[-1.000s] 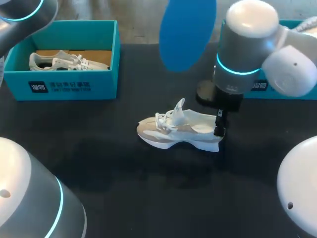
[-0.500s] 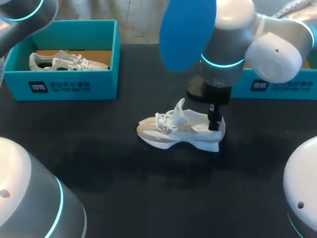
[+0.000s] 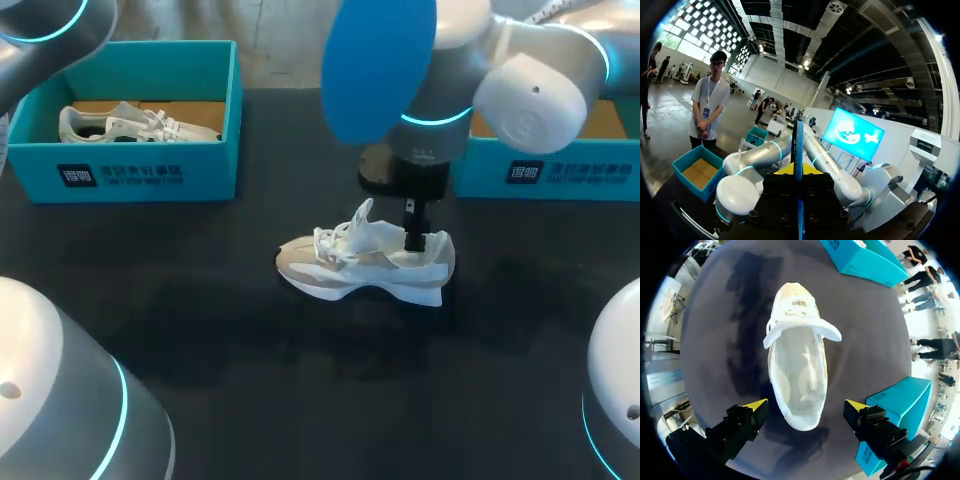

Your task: Take the shoe out of the shoebox, open the shoe tongue, remove and reinsert the insole, then place the shoe into the shoebox

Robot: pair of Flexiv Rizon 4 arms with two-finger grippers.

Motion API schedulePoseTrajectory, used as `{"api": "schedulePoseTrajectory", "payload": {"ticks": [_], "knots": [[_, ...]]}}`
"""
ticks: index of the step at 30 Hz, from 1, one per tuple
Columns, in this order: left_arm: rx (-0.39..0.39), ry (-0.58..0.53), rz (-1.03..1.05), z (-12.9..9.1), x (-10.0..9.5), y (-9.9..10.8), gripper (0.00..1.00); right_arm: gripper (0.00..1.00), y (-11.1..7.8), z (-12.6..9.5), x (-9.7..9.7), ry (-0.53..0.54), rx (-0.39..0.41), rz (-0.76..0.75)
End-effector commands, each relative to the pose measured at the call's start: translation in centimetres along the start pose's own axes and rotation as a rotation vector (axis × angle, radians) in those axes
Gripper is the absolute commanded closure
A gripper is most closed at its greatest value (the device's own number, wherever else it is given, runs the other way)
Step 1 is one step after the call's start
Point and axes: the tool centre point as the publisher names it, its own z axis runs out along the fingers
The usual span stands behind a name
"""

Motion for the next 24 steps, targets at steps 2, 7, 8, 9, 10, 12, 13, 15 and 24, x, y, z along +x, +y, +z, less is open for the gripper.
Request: {"api": "schedulePoseTrajectory", "payload": {"ticks": [2,7,8,9,10,12,13,15,24], "knots": [[-0.001,-0.001,0.0,0.0,0.0,0.0,1.0,0.0,1.3,0.2,-0.4,0.001,0.007,-0.013],[-0.001,-0.001,0.0,0.0,0.0,0.0,1.0,0.0,1.9,0.3,-0.9,0.001,0.006,-0.022],[-0.001,-0.001,0.0,0.0,0.0,0.0,1.0,0.0,2.0,0.3,-1.0,0.002,0.006,-0.025],[-0.001,-0.001,0.0,0.0,0.0,0.0,1.0,0.0,2.2,0.3,-1.0,0.003,0.004,-0.03],[-0.001,-0.001,0.0,0.0,0.0,0.0,1.0,0.0,2.3,0.3,-1.0,0.004,0.002,-0.031],[-0.001,-0.001,0.0,0.0,0.0,0.0,1.0,0.0,2.5,0.3,-1.0,0.009,0.006,-0.037],[-0.001,-0.001,0.0,0.0,0.0,0.0,1.0,0.0,2.6,0.3,-0.9,0.009,0.007,-0.038],[-0.001,-0.001,0.0,0.0,0.0,0.0,1.0,0.0,2.7,0.3,-0.7,0.013,0.006,-0.042],[-0.001,-0.001,0.0,0.0,0.0,0.0,1.0,0.0,3.1,0.5,-0.6,0.014,0.004,-0.031]]}}
